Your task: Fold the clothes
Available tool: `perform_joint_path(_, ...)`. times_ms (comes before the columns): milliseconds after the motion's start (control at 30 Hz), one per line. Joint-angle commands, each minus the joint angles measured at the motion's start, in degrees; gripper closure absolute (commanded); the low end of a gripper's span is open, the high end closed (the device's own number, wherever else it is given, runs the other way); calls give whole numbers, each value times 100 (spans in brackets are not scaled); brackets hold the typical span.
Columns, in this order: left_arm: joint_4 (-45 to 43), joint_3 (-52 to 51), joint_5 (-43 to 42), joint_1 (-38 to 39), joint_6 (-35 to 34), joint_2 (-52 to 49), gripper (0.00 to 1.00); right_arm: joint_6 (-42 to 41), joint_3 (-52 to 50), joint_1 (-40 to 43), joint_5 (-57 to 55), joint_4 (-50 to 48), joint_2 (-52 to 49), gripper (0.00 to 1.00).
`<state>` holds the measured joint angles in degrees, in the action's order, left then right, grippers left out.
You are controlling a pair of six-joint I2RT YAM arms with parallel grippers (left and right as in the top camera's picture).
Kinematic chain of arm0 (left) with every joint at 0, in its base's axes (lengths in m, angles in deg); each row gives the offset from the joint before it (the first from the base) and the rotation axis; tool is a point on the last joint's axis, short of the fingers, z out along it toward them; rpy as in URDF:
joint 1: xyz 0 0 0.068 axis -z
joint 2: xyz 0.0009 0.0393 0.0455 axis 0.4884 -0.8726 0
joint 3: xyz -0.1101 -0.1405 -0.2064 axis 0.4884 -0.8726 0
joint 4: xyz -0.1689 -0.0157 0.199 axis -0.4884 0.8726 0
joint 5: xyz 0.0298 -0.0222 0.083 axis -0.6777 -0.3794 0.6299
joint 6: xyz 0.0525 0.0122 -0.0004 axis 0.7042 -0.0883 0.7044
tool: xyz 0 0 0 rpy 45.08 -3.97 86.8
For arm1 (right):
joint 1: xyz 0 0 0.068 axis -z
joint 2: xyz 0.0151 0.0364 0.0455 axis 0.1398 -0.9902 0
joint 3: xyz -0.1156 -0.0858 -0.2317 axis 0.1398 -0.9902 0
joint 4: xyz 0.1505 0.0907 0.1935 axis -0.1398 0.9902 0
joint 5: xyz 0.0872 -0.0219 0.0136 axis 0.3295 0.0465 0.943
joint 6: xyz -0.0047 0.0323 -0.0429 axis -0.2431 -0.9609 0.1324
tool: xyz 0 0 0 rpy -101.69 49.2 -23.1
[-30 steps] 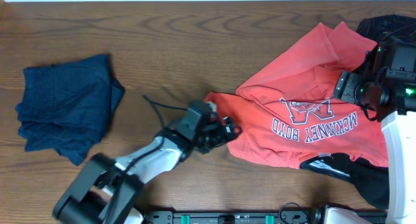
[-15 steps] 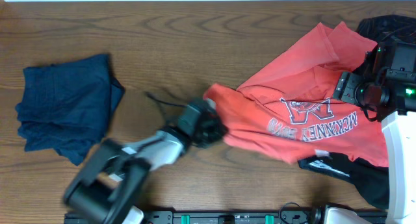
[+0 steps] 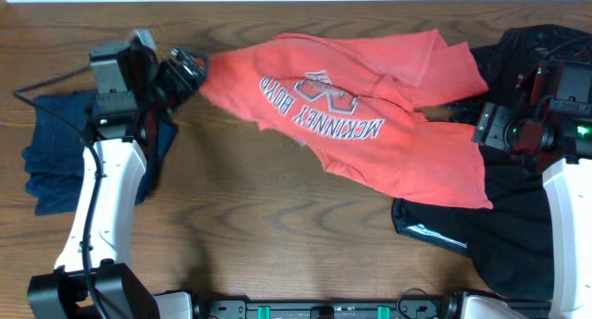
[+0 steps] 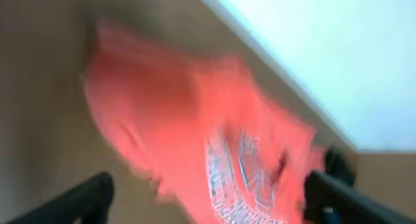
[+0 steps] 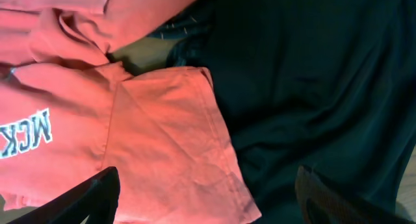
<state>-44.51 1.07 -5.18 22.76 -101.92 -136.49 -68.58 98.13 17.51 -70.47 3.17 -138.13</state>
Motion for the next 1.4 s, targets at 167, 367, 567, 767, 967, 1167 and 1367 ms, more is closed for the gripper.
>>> perform_joint_path(167, 1250, -588, -221, 1178, 308, -83, 2, 44, 17, 37, -13, 61, -92, 17)
perform_joint_path(367, 168, -1276, 234, 2599, -245, -332, 2, 44, 17, 33, 55, 157, -153, 17)
perform_joint_path(567, -1204, -1410, 267, 3711, -999, -1283, 2, 66, 17, 33, 50, 201, -153, 17)
perform_joint_path(767, -2319, -1410, 269, 4293, -1425, -2179, 9, 155, 17, 33, 48, 223, -153, 17)
perform_joint_path(967, -2369, -1410, 267, 4310, -1412, -2404, 94, 155, 17, 33, 46, 234, -153, 16)
perform_joint_path(1167, -573, -1410, 271, 3799, -654, -1856, 94, 153, 17, 39, -122, 181, -153, 16)
perform_joint_path(1367, 944, -1408, 748, 2267, 476, -417, 94, 151, 17, 37, -149, 170, -186, 16)
